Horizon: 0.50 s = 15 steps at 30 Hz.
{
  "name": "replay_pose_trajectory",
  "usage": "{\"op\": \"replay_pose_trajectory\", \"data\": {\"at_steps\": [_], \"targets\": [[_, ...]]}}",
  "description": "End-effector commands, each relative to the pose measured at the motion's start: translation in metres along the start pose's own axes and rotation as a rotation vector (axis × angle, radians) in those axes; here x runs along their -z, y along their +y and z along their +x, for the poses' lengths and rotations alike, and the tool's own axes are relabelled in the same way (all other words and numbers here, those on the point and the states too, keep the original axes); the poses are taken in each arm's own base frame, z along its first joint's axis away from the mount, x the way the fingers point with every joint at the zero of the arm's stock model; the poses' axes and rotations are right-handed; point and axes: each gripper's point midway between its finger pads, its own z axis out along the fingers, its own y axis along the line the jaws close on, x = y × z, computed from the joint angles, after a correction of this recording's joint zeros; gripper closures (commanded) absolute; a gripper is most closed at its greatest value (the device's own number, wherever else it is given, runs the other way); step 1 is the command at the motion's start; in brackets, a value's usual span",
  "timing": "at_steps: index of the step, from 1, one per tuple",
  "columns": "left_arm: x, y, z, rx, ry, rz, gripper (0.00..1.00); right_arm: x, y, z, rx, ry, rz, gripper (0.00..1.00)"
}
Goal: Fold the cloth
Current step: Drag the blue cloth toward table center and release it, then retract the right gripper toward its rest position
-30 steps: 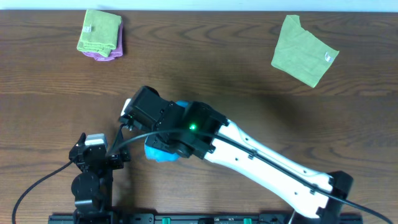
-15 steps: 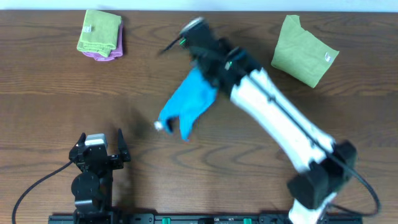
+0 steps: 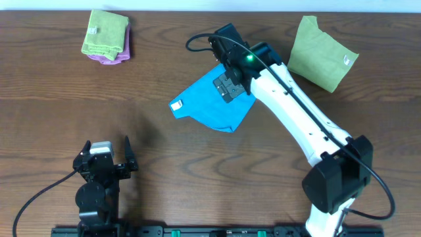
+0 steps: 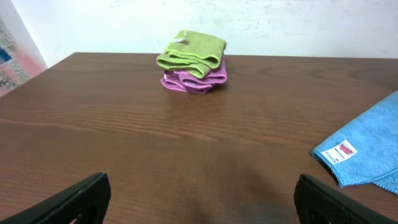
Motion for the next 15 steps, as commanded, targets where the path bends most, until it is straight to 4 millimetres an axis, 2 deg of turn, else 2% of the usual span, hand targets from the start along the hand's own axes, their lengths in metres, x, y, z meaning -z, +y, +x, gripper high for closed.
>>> {"op": "replay_pose_trajectory", "data": {"at_steps": [1,4,6,10,15], "targets": [[-0.003,0.0,0.015,-0.001,0.036,-0.004,0.05,-0.01,0.003,0.011,0.025,0.021,-0.058,0.01],[-0.003,0.0,0.015,-0.001,0.036,-0.004,0.05,-0.018,-0.002,0.02,-0.012,0.048,-0.126,0.03],[-0.003,0.0,0.015,-0.001,0.036,-0.004,0.04,-0.018,0.0,0.027,-0.037,0.071,-0.198,0.09],[-0.003,0.0,0.015,-0.001,0.036,-0.004,0.05,-0.014,0.0,0.046,-0.043,0.146,-0.231,0.22],[-0.003,0.0,0.015,-0.001,0.036,-0.004,0.05,0.019,-0.004,0.049,-0.07,0.109,-0.244,0.2]]}}
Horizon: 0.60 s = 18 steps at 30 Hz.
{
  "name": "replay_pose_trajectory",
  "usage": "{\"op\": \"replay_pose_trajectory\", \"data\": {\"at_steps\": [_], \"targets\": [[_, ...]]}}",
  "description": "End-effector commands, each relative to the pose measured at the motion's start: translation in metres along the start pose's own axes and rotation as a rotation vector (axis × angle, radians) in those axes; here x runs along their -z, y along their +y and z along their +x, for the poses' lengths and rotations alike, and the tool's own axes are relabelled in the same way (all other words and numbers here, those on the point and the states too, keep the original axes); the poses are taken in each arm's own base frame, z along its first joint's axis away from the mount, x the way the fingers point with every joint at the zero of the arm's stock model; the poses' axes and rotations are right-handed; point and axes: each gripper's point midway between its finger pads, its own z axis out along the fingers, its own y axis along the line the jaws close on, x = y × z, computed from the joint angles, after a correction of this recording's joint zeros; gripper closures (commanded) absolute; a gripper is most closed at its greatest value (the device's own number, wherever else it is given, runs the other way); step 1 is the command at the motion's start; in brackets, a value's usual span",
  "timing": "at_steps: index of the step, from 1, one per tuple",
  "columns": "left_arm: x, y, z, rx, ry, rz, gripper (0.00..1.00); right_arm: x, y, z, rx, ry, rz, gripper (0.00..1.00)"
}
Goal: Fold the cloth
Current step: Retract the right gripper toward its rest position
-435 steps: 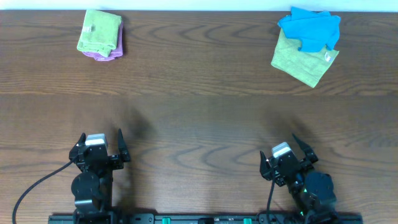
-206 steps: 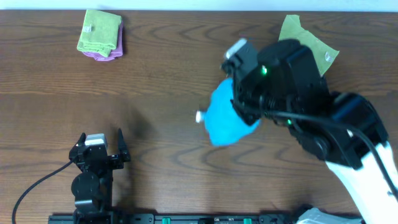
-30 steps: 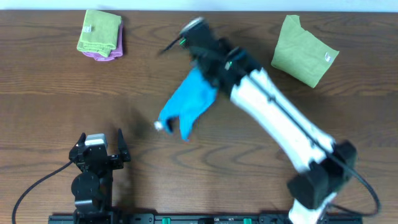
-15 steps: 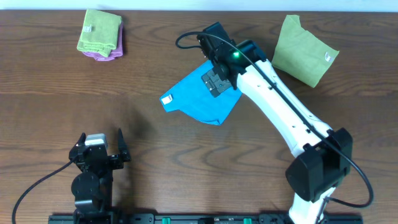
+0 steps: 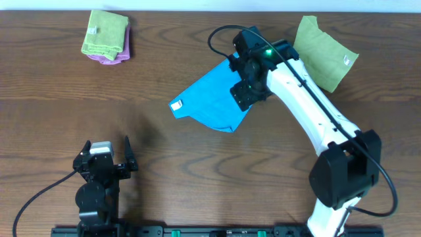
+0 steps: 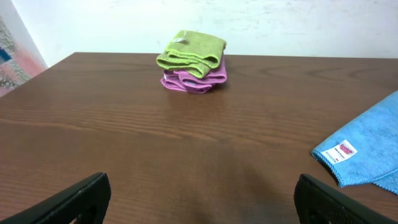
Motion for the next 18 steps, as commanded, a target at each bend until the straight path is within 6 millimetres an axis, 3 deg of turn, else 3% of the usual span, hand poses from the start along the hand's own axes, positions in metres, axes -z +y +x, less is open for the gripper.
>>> {"op": "replay_pose_trajectory", "data": {"at_steps": [1,4,6,11,14,18], "targets": [[-0.003,0.0,0.015,-0.001,0.036,-0.004,0.05,0.047,0.004,0.002,-0.028,-0.107,-0.027,0.2],[-0.003,0.0,0.015,-0.001,0.035,-0.004,0.04,0.093,-0.002,0.013,-0.052,-0.208,-0.019,0.18],[-0.003,0.0,0.015,0.0,0.035,-0.003,0.04,0.137,-0.006,0.027,-0.071,-0.315,-0.012,0.16],[-0.003,-0.001,0.015,0.0,0.035,0.0,0.04,0.193,-0.007,0.069,-0.064,-0.479,0.004,0.14],[-0.003,-0.004,0.015,0.009,0.035,0.019,0.05,0.196,-0.004,0.104,-0.067,-0.511,0.009,0.12],[-0.003,-0.01,0.01,0.141,0.017,0.055,0.05,0.181,0.001,0.144,-0.11,-0.535,-0.001,0.1]]}}
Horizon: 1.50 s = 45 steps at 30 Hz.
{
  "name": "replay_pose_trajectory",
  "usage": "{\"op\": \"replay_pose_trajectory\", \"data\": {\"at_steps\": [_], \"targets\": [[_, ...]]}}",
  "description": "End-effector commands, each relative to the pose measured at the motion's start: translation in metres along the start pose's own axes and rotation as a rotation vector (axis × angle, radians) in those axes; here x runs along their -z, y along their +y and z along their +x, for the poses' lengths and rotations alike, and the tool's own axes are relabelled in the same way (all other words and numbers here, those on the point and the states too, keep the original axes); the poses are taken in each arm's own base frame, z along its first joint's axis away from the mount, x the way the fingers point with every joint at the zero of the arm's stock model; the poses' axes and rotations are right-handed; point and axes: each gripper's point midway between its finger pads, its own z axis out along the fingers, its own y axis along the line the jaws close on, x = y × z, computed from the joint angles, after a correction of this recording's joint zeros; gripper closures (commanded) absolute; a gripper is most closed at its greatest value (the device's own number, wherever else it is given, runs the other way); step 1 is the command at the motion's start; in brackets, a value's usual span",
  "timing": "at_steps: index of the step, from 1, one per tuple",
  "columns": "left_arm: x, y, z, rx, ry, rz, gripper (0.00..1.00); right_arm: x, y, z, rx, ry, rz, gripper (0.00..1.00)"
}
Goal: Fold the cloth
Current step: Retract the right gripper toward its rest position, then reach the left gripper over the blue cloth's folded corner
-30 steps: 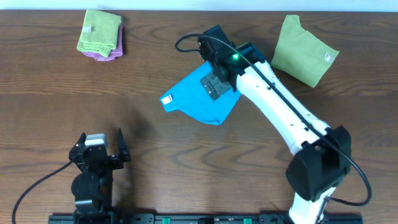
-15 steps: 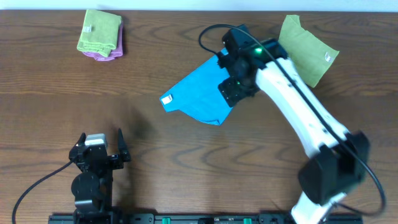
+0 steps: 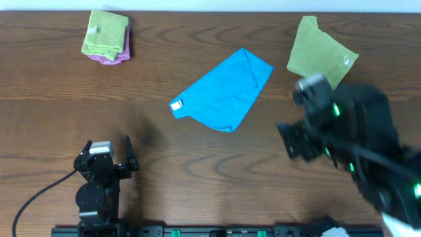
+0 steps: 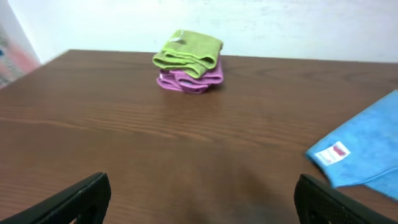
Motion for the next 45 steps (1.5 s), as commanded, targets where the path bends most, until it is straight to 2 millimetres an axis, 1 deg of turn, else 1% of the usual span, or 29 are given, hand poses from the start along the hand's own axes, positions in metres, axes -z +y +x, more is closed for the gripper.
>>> {"op": "replay_pose_trajectory", "data": {"at_steps": [1,3,6,9,10,11,13,15,17,19,22,24,25,27,30,32,33,35,39,41,43,45], "targets": [[-0.003,-0.007,0.008,0.121,0.012,0.039,0.05,-0.008,0.001,0.034,-0.049,0.036,0.0,0.09],[-0.002,-0.015,0.002,0.16,-0.01,0.086,0.05,-0.007,0.002,0.054,-0.068,0.039,-0.001,0.08],[0.0,-0.03,-0.007,0.167,-0.037,0.18,0.05,-0.012,0.004,0.083,-0.098,0.052,0.0,0.07],[0.0,-0.032,-0.011,0.161,-0.053,0.188,0.05,-0.024,0.009,0.108,-0.112,0.053,-0.018,0.05],[0.0,-0.029,-0.012,0.145,-0.062,0.17,0.05,-0.027,0.011,0.107,-0.137,0.014,-0.03,0.02],[0.0,-0.028,-0.015,0.144,-0.075,0.169,0.05,-0.026,0.015,0.104,-0.134,-0.025,-0.052,0.01],[0.001,-0.03,-0.022,0.143,-0.101,0.183,0.04,-0.019,0.014,0.098,-0.144,-0.076,-0.054,0.01],[0.004,-0.041,-0.028,0.137,-0.122,0.246,0.04,-0.015,0.014,0.091,-0.198,-0.117,-0.059,0.01],[0.008,-0.051,-0.033,0.134,-0.137,0.312,0.05,-0.013,0.02,0.083,-0.207,-0.154,-0.103,0.01],[0.009,-0.055,-0.034,0.149,-0.136,0.334,0.05,-0.011,0.025,0.075,-0.207,-0.183,-0.137,0.01],[0.011,-0.059,-0.033,0.157,-0.131,0.362,0.05,-0.01,0.025,0.072,-0.21,-0.196,-0.138,0.01],[0.014,-0.066,-0.037,0.15,-0.144,0.403,0.04,-0.013,0.025,0.073,-0.228,-0.19,-0.139,0.01],[0.015,-0.068,-0.04,0.147,-0.155,0.418,0.05,-0.016,0.026,0.074,-0.247,-0.186,-0.141,0.01],[0.02,-0.076,-0.047,0.149,-0.178,0.469,0.05,-0.029,0.027,0.078,-0.284,-0.177,-0.148,0.01],[0.02,-0.075,-0.048,0.215,-0.169,0.476,0.05,-0.061,0.035,0.08,-0.307,-0.192,-0.182,0.01],[0.019,-0.077,-0.052,0.237,-0.171,0.489,0.05,-0.077,0.036,0.081,-0.302,-0.214,-0.182,0.01],[0.02,-0.08,-0.055,0.246,-0.175,0.508,0.05,-0.082,0.035,0.081,-0.314,-0.224,-0.174,0.01],[0.02,-0.084,-0.061,0.251,-0.184,0.536,0.05,-0.087,0.033,0.079,-0.318,-0.243,-0.166,0.01],[0.011,-0.091,-0.076,0.251,-0.132,0.549,0.04,-0.081,0.031,0.066,-0.317,-0.296,-0.165,0.01],[0.002,-0.099,-0.088,0.23,-0.082,0.563,0.05,-0.075,0.026,0.06,-0.31,-0.315,-0.14,0.01],[-0.015,-0.111,-0.099,0.191,-0.011,0.584,0.05,-0.065,0.025,0.054,-0.303,-0.328,-0.138,0.01],[-0.031,-0.123,-0.106,0.176,0.064,0.603,0.04,-0.056,0.022,0.05,-0.309,-0.334,-0.124,0.01]]}}
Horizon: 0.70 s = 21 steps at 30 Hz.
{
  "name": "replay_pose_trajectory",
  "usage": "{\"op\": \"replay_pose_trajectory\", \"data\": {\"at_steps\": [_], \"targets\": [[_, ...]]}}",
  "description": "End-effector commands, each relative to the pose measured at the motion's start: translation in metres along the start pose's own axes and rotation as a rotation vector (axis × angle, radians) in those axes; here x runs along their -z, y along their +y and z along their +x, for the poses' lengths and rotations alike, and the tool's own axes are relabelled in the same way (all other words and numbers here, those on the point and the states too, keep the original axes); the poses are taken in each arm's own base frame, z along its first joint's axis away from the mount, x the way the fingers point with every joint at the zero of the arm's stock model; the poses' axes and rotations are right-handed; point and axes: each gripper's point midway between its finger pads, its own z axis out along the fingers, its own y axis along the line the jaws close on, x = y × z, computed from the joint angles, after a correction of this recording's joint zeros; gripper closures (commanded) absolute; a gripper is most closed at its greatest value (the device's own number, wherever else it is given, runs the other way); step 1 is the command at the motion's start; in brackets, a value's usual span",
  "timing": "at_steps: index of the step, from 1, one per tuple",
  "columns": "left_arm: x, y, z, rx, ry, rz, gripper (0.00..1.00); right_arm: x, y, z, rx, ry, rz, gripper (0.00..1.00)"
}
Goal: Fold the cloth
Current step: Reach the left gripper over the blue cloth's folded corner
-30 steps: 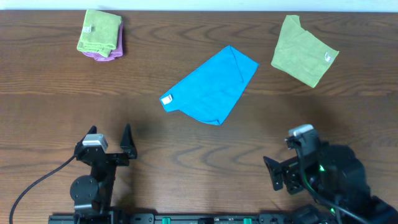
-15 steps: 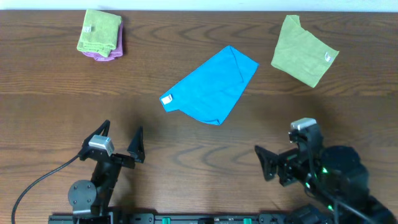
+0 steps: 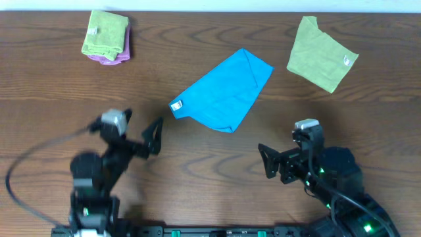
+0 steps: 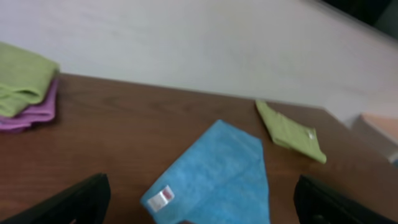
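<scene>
The blue cloth lies flat at the table's middle as a slanted, roughly triangular shape with a white tag at its near left corner. In the left wrist view the blue cloth lies just ahead of the fingers. My left gripper is open and empty, raised and turned toward the cloth's tag corner, a short way from it; the left gripper shows only its two dark fingertips at the frame's bottom. My right gripper stands open and empty near the front right, well clear of the cloth.
A loose green cloth lies at the back right, also seen as the green cloth beyond the blue one. A folded green-on-pink stack sits at the back left, at the left edge as the stack. A wall rises behind the table.
My left arm has left its place at the front left, risen and swung right to face the blue cloth. My right arm has drawn back to the front right. The cloth has not moved.
My right gripper was down on the blue cloth's far right part while the left rested open at the front. Then it was at the cloth's right edge. Then it was off the cloth, which lay flat. Now the left gripper faces the cloth.
</scene>
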Motion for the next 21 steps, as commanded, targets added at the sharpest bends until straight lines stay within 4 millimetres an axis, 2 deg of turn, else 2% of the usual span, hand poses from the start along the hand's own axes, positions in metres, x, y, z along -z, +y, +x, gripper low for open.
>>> {"op": "replay_pose_trajectory", "data": {"at_steps": [1,6,10,16,19,21], "targets": [[-0.032,-0.014,-0.023,-0.057,0.092,0.046,0.05,0.019,0.003,-0.027,-0.001,-0.067,0.018,0.01],[-0.097,-0.037,-0.022,-0.127,0.356,0.096,0.04,0.047,-0.006,-0.052,-0.031,-0.121,0.103,0.01],[-0.144,-0.041,-0.015,-0.209,0.474,0.063,0.05,0.064,-0.014,-0.066,-0.045,-0.165,0.167,0.01],[-0.212,-0.059,0.022,-0.319,0.616,0.129,0.05,0.077,-0.023,-0.07,-0.056,-0.173,0.227,0.01],[-0.238,-0.065,0.047,-0.357,0.678,0.144,0.04,0.082,-0.023,-0.069,-0.062,-0.162,0.231,0.01],[-0.249,-0.072,0.066,-0.377,0.722,0.166,0.04,0.086,-0.024,-0.069,-0.062,-0.157,0.236,0.01]]}}
